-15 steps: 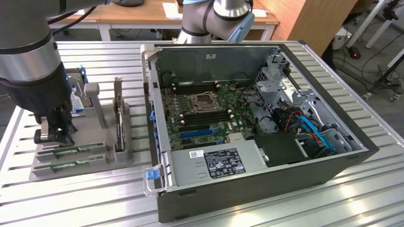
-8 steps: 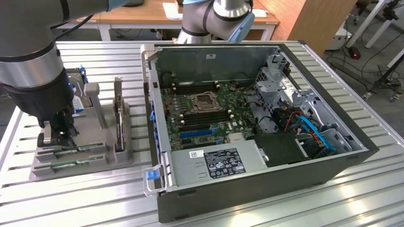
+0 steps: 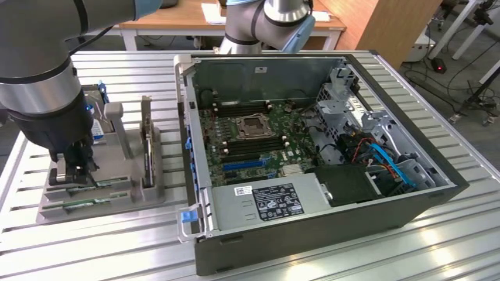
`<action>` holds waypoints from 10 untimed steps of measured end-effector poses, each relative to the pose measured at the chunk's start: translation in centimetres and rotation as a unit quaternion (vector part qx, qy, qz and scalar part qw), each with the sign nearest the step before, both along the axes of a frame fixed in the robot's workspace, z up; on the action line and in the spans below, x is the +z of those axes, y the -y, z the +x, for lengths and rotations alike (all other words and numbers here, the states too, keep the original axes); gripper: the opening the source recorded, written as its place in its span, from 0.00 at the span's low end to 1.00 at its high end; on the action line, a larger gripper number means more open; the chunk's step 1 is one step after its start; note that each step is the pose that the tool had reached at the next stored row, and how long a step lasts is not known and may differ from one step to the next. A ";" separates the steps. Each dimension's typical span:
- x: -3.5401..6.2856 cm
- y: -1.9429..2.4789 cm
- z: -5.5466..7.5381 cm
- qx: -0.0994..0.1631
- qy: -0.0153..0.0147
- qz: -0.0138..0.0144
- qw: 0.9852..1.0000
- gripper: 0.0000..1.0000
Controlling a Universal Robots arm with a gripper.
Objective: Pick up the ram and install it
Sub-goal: 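Pick up the ram and move it above insertion slot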
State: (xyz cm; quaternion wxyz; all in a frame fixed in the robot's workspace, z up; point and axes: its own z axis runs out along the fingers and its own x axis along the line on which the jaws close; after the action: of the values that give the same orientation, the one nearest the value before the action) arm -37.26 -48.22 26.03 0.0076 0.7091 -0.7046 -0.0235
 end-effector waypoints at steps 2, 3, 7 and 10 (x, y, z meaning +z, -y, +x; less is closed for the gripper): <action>-0.03 0.12 0.0 0.000 0.000 0.000 1.000 0.35; -0.02 0.22 0.0 0.000 0.000 0.000 1.000 0.35; -0.02 0.63 0.0 0.000 0.000 0.000 1.000 0.35; -0.03 0.69 0.0 0.000 0.000 0.000 1.000 0.35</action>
State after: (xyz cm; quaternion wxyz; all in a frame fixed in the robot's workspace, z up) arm -37.26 -48.91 26.00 0.0074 0.7091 -0.7046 -0.0235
